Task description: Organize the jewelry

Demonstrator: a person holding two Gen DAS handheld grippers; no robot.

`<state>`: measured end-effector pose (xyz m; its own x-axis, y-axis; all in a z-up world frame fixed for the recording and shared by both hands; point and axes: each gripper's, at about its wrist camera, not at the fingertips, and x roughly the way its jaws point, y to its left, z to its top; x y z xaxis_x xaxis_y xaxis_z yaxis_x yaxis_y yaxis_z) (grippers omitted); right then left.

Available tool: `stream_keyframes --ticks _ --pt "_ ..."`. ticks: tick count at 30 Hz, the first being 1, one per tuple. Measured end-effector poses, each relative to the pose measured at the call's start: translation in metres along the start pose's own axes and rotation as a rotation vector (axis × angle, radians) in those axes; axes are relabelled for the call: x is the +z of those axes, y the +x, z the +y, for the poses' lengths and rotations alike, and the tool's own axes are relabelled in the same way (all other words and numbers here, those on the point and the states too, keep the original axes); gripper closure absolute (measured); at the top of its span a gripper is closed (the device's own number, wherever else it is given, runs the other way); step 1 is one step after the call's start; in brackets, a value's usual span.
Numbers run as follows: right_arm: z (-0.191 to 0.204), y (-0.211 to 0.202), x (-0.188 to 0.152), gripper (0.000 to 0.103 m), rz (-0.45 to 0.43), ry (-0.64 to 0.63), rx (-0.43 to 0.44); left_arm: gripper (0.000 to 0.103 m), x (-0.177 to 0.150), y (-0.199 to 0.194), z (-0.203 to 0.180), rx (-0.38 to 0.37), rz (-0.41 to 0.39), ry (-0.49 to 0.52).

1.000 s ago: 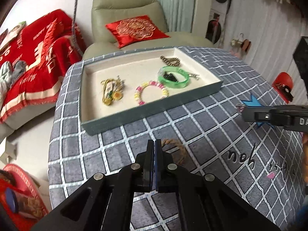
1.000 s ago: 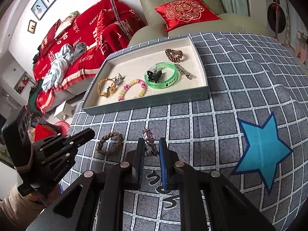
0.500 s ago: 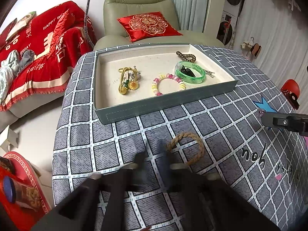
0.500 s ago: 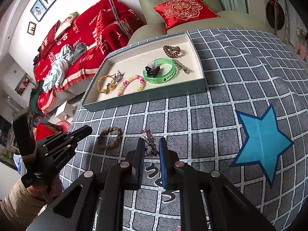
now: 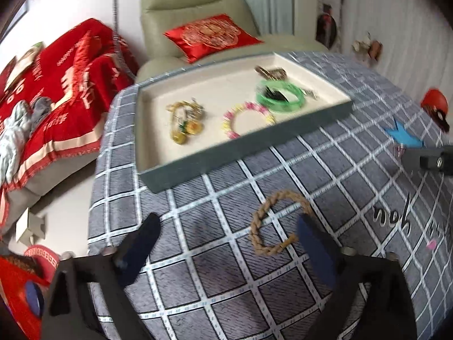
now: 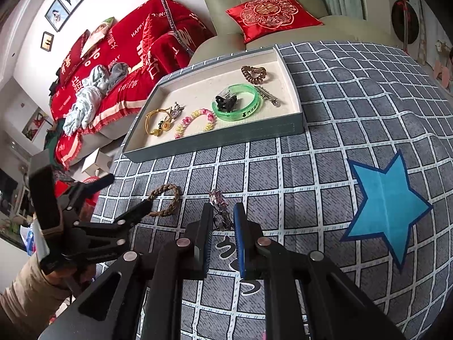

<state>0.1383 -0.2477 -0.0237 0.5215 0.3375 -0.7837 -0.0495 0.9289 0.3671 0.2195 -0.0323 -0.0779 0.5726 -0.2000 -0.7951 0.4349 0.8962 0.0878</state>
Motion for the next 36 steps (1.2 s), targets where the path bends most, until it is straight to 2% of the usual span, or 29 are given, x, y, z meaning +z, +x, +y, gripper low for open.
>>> stream_keyframes --ticks 3,6,7,8,9,11,16,25,30,36 --pt "0.001 -0.001 0.0 0.087 -0.003 0.0 0.001 0.007 0.004 0.021 -0.008 -0.038 0.027 0.018" --pt "0.002 -0.003 0.001 0.087 -0.006 0.0 0.003 0.026 0.011 0.035 -0.007 -0.115 0.046 -0.013" --pt "0.002 -0.003 0.001 0.087 -0.007 0.001 0.004 0.042 0.014 0.04 -0.007 -0.158 0.053 -0.023" --pt "0.002 -0.004 0.0 0.087 -0.008 0.001 0.004 0.073 0.015 0.041 -0.007 -0.181 0.054 -0.027" --pt "0.002 -0.004 0.0 0.087 -0.009 0.002 0.003 0.082 0.017 0.047 -0.011 -0.172 0.068 -0.012" --pt "0.002 -0.004 0.0 0.087 -0.01 0.005 0.003 0.082 0.02 0.048 -0.018 -0.159 0.055 0.013" --pt "0.003 -0.007 0.001 0.087 -0.018 0.002 0.002 0.082 0.025 0.051 -0.018 -0.201 0.026 -0.068" --pt "0.006 -0.014 0.01 0.087 -0.036 -0.007 0.002 0.082 0.045 0.001 -0.011 -0.187 -0.085 -0.136" --pt "0.011 -0.018 0.028 0.087 -0.049 -0.024 0.004 0.082 0.047 -0.048 0.015 -0.16 -0.141 -0.155" --pt "0.019 -0.019 0.065 0.087 -0.059 -0.05 0.014 0.082 0.082 -0.072 0.047 -0.129 -0.169 -0.182"
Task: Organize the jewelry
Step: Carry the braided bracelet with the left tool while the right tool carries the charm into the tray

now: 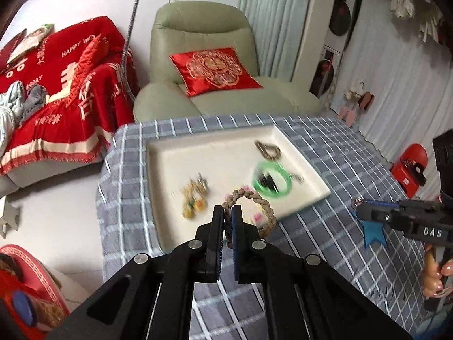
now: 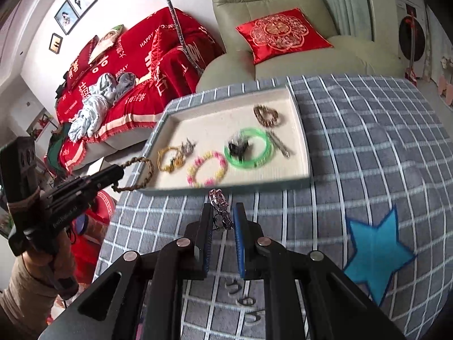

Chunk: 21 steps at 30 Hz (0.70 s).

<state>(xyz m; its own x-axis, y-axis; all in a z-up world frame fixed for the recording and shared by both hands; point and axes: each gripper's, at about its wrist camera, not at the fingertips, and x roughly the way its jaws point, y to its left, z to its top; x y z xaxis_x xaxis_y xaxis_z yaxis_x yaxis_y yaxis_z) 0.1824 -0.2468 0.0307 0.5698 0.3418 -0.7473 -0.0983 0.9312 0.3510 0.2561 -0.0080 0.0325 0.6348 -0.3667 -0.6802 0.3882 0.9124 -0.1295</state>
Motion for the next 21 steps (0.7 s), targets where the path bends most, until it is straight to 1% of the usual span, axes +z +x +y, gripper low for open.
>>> stream_keyframes --ticks 4,7,9,12,15,19,21 --pt "0.006 0.006 0.029 0.087 -0.003 -0.02 -0.002 0.082 0.033 0.001 0.009 0.017 -0.015 0.015" --pt "0.007 0.016 0.049 0.087 0.0 -0.023 -0.008 0.082 0.046 0.007 0.009 0.022 -0.013 0.039" --pt "0.005 0.025 0.059 0.087 0.009 -0.024 -0.019 0.082 0.048 0.015 0.01 0.016 0.001 0.043" --pt "-0.001 0.043 0.066 0.087 0.035 -0.021 -0.043 0.082 0.038 0.03 0.011 0.001 0.034 0.033" --pt "-0.013 0.065 0.062 0.087 0.08 -0.011 -0.063 0.082 0.021 0.047 0.013 0.001 0.082 0.035" --pt "-0.028 0.091 0.053 0.087 0.132 0.002 -0.086 0.082 0.003 0.07 0.023 0.02 0.143 0.006" --pt "-0.034 0.101 0.051 0.087 0.15 0.009 -0.094 0.082 0.0 0.079 0.028 0.038 0.162 -0.006"
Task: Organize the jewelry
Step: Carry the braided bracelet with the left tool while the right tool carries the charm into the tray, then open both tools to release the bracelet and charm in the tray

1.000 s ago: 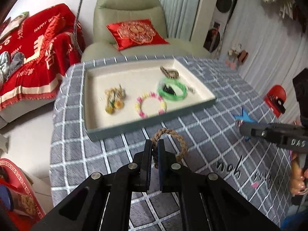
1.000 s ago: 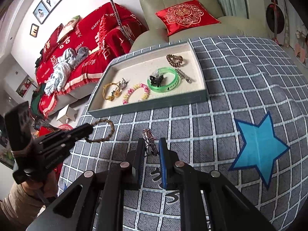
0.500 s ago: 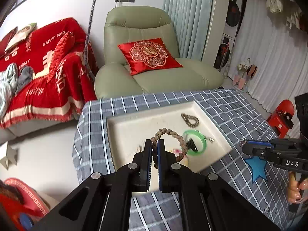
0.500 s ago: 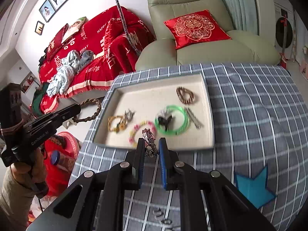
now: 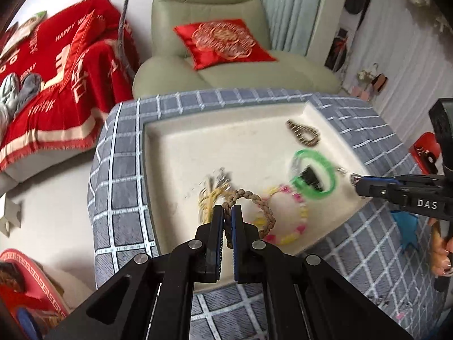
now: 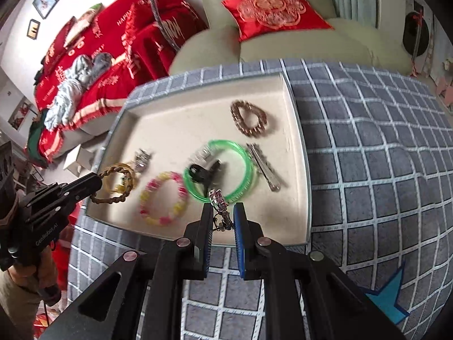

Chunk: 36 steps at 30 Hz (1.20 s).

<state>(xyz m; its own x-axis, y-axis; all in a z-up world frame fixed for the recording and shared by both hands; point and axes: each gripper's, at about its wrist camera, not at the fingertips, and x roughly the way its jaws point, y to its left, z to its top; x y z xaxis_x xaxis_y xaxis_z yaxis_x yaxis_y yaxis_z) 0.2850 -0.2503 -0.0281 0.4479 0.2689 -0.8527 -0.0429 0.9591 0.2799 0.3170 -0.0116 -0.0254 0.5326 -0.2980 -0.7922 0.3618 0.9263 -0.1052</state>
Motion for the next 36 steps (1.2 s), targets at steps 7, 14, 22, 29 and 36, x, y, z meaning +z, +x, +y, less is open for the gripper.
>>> stream_keyframes --ticks 7,14,22,29,36 --pt "-0.008 0.028 0.004 0.087 0.022 0.003 -0.041 0.082 0.0 0.027 0.001 0.072 0.027 -0.019" --pt "-0.011 0.042 0.013 0.087 0.004 0.003 -0.066 0.082 0.004 0.037 -0.004 0.129 0.007 -0.024" --pt "-0.005 0.039 0.008 0.084 -0.015 -0.005 -0.074 0.082 -0.001 0.033 -0.011 0.159 -0.013 -0.013" --pt "0.001 0.03 0.007 0.063 -0.041 -0.017 -0.069 0.082 -0.004 0.031 -0.015 0.163 -0.015 -0.009" --pt "0.006 0.023 0.004 0.059 -0.054 -0.01 -0.056 0.082 -0.007 0.027 -0.018 0.171 -0.019 -0.014"
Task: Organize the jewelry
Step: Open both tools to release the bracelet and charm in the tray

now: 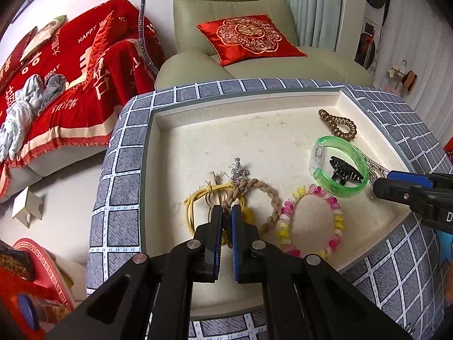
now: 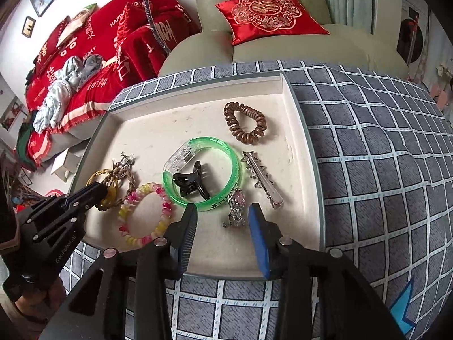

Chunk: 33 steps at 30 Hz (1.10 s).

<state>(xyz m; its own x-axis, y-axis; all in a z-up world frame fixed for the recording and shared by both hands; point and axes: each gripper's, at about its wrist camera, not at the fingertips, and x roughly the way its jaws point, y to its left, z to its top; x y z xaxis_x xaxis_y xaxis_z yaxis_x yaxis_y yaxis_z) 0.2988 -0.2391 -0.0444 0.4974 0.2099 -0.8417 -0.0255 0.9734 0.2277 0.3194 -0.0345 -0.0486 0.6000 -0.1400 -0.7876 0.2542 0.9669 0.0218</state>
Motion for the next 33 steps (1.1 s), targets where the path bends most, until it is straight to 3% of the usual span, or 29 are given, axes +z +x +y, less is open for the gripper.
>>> stream_keyframes --ticks 6,23,33 --pt "0.001 -0.007 -0.006 0.059 -0.006 0.004 0.008 0.082 0.0 -0.012 -0.003 0.022 -0.04 0.007" --pt "0.002 -0.024 -0.004 0.058 -0.029 -0.007 -0.017 0.081 0.007 -0.021 0.002 0.019 -0.06 -0.02" --pt "0.005 -0.026 -0.003 0.058 -0.035 -0.021 -0.022 0.081 0.005 -0.005 0.002 0.003 0.0 -0.019"
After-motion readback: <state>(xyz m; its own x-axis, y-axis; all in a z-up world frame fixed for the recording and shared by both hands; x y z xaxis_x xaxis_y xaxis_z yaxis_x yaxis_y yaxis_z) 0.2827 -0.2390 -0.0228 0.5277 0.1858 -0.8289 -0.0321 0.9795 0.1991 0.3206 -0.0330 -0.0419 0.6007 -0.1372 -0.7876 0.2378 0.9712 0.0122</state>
